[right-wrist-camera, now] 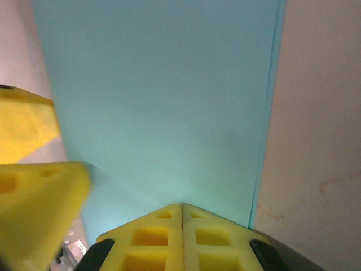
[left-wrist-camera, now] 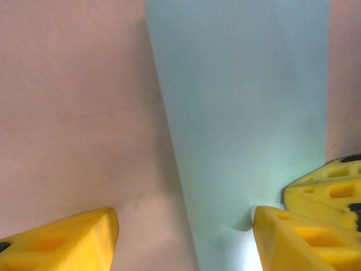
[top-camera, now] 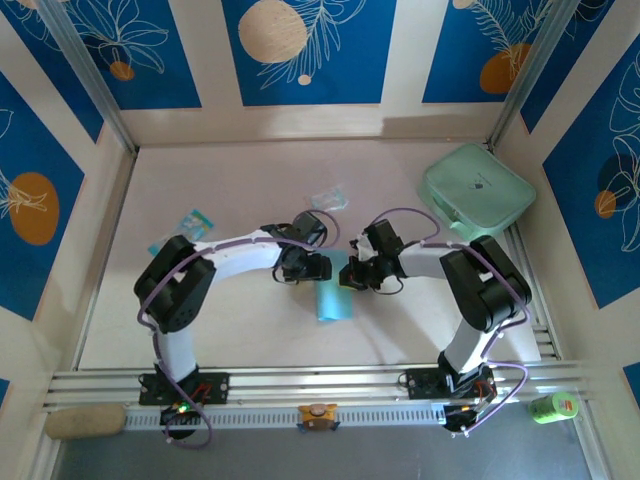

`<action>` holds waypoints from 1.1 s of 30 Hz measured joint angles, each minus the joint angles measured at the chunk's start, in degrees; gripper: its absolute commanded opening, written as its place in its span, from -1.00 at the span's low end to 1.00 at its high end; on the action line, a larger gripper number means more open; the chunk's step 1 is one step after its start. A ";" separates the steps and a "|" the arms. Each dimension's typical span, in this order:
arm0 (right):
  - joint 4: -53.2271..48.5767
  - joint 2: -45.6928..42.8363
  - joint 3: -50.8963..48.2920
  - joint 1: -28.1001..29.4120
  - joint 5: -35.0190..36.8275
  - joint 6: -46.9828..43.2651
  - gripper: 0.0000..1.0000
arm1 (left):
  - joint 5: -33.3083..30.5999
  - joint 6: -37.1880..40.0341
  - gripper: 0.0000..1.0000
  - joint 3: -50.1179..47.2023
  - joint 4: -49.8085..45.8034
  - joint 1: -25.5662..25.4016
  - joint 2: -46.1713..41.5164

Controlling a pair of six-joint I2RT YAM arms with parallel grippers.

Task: Fold a paper plane with a square sheet of paper (pick it up from the middle)
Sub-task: Hold the square sheet of paper at the center of the table, then first fold the square sheet of paper in half at the center of the table.

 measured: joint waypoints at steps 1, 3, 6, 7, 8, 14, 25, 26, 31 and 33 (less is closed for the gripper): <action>-0.17 0.15 0.26 0.07 0.07 -0.57 -0.95 | -0.13 -0.02 0.17 -0.44 0.39 0.24 -1.18; -1.03 0.61 1.18 0.04 0.24 -1.73 -0.96 | 0.00 -0.07 0.01 -1.70 1.79 0.85 -4.09; -2.05 1.68 2.49 -0.46 -0.37 -2.67 -0.96 | 2.75 -0.35 -0.39 -4.72 6.75 2.25 -8.31; -2.08 1.95 2.69 -0.70 -0.74 -2.78 -0.97 | 4.22 -0.50 -0.52 -5.86 8.98 2.75 -9.29; -2.03 2.12 2.75 -0.98 -1.14 -2.95 -0.97 | 5.95 -0.90 -0.61 -7.13 11.45 3.30 -10.10; -1.81 2.14 2.54 -1.86 -1.84 -3.37 -0.99 | 16.41 -4.13 -0.92 -11.82 23.93 5.40 -9.22; -1.62 2.16 2.36 -2.25 -2.40 -3.54 -1.00 | 25.33 -8.20 -1.00 -13.29 34.60 6.58 -2.23; -1.64 2.16 2.36 -2.25 -2.43 -3.54 -1.00 | 25.75 -8.24 -1.00 -13.29 34.95 6.64 -1.84; -1.64 2.23 2.36 -2.32 -2.58 -3.54 -1.00 | 25.83 -8.68 -1.00 -14.67 36.35 7.10 -0.79; -1.62 2.25 2.36 -2.36 -2.62 -3.54 -1.00 | 25.83 -8.63 -1.00 -15.74 36.52 7.39 -0.37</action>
